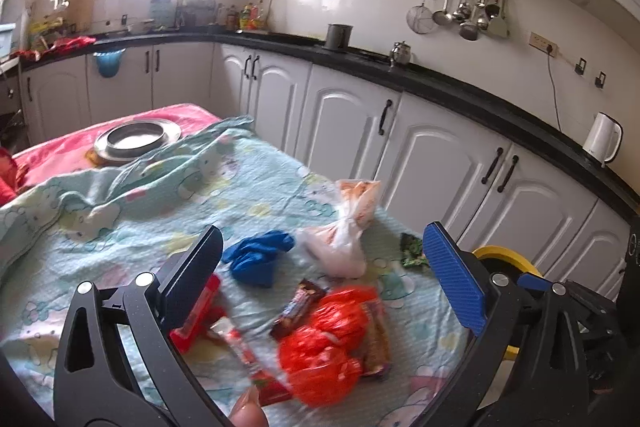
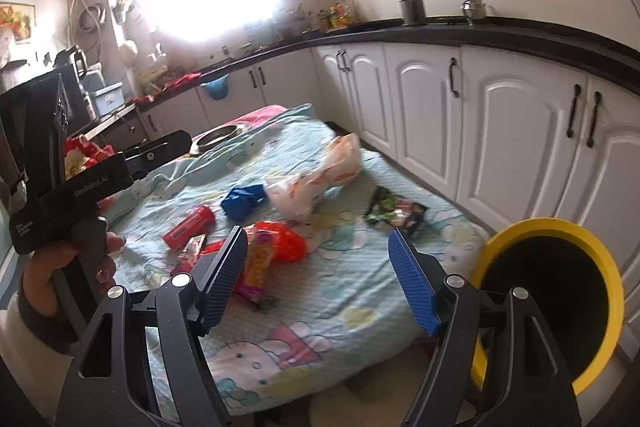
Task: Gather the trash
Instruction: 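Move both open grippers back toward the remaining trash on the blanket, then grasp the red candy wrapper with the left gripper while the right grasps the yellow snack bag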
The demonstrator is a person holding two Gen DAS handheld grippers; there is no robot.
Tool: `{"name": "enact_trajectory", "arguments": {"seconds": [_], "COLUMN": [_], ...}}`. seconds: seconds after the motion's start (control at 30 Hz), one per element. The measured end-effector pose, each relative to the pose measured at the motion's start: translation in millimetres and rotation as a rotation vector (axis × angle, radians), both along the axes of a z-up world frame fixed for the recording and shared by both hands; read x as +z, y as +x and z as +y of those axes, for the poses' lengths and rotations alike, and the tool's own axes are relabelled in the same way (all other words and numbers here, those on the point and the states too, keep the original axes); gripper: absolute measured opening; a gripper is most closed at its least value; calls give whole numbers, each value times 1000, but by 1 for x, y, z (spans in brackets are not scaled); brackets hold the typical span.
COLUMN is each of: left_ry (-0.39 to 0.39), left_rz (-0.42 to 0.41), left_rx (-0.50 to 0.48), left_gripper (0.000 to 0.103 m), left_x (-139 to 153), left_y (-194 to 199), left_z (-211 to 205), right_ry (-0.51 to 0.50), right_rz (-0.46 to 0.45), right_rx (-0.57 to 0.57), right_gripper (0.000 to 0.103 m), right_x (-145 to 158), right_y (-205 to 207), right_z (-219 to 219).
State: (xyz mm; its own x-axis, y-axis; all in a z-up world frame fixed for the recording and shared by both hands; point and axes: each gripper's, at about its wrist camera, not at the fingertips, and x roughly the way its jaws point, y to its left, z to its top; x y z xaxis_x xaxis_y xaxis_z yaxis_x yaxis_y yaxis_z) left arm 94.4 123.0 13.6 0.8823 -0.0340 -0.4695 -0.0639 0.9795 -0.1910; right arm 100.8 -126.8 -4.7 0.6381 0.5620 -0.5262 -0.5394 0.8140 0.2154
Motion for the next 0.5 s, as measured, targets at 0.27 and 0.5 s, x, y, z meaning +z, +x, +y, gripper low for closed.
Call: {"name": "enact_trajectory", "arguments": {"seconds": [0.27,0.5], "left_ry": [-20,-63], "left_rz": [62,142], "left_rx": [26,15], "left_gripper": [92,92], "left_x": [-18,-42], "left_y": [-3,-3], "left_z": [26,34], "right_ry": [-37,-70], "right_rz": [29,67], "right_rx": [47,64], "right_gripper": [70,70], "right_x": [-16,-32], "right_y": [5,11], "right_z": [35,51]}}
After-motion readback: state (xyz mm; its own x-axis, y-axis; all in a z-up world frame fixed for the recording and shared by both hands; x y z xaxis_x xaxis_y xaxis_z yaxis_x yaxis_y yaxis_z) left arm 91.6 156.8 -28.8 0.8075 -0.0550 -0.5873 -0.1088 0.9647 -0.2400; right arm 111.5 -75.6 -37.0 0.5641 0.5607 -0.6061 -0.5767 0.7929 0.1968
